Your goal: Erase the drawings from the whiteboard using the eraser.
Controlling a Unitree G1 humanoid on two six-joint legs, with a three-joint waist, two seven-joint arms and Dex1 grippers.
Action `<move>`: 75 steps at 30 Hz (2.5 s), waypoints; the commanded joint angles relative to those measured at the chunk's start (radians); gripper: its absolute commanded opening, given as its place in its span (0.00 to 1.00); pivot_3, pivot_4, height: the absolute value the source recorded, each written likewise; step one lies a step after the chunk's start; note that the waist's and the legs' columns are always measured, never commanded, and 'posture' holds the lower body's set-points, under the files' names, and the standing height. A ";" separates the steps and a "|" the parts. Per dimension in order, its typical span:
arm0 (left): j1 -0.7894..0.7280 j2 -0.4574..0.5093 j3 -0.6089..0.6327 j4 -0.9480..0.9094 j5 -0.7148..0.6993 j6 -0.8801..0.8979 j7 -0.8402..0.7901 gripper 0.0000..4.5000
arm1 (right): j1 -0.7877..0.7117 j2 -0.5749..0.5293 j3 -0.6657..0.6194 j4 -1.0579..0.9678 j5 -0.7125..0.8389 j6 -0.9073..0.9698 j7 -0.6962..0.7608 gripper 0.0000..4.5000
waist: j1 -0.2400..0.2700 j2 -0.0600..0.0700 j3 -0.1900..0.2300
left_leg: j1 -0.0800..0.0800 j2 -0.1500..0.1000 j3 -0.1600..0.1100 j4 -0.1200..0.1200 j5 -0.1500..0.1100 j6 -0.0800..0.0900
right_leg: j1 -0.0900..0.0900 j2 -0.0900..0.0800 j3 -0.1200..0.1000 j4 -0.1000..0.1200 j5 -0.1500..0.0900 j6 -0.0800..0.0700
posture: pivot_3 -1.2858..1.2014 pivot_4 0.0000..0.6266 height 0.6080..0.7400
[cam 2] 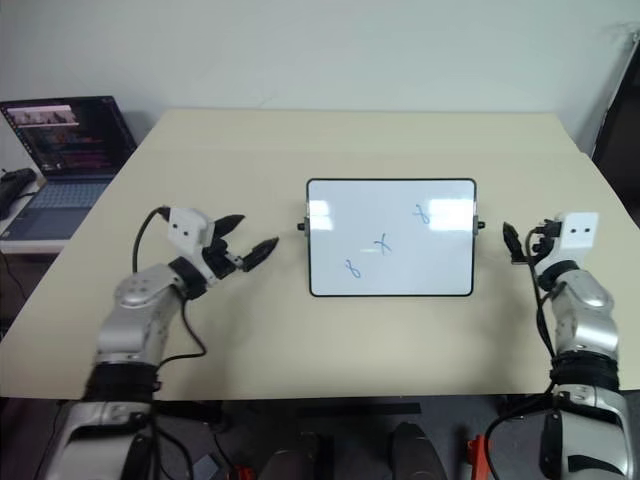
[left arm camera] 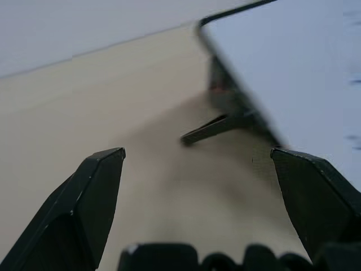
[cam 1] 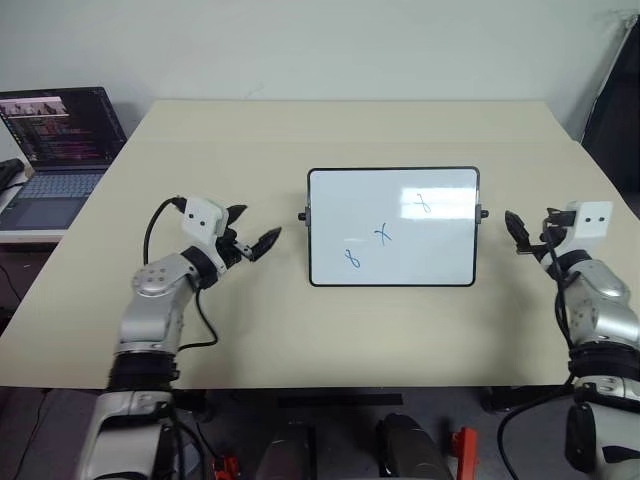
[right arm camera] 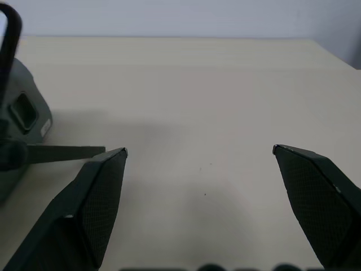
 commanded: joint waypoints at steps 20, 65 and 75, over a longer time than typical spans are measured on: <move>-0.281 -0.380 -0.502 -0.109 -0.020 0.198 -0.166 1.00 | 0.115 -0.279 -0.120 -0.068 0.072 0.307 0.132 1.00 | 0.007 0.000 0.000 | 0.001 -0.003 0.003 0.001 0.000 0.000 | 0.001 0.001 0.001 -0.001 0.000 0.000 | 0.52 0.24 1.00; -0.199 -0.452 -0.545 -0.180 0.080 0.217 -0.098 1.00 | -0.030 -0.286 -0.006 0.395 -0.035 0.161 0.258 0.20 | 0.000 0.002 -0.001 | 0.002 -0.004 0.005 0.001 0.000 0.001 | 0.005 0.002 0.003 -0.008 0.001 0.001 | 0.52 0.24 1.00; -0.211 -0.264 -0.368 -0.231 0.044 0.198 -0.138 1.00 | 0.094 -0.369 -0.084 -0.346 0.104 0.398 0.289 0.20 | -0.002 0.006 -0.001 | 0.001 -0.002 0.004 0.001 0.000 0.001 | 0.004 0.002 0.002 -0.007 0.000 0.001 | 0.52 0.24 1.00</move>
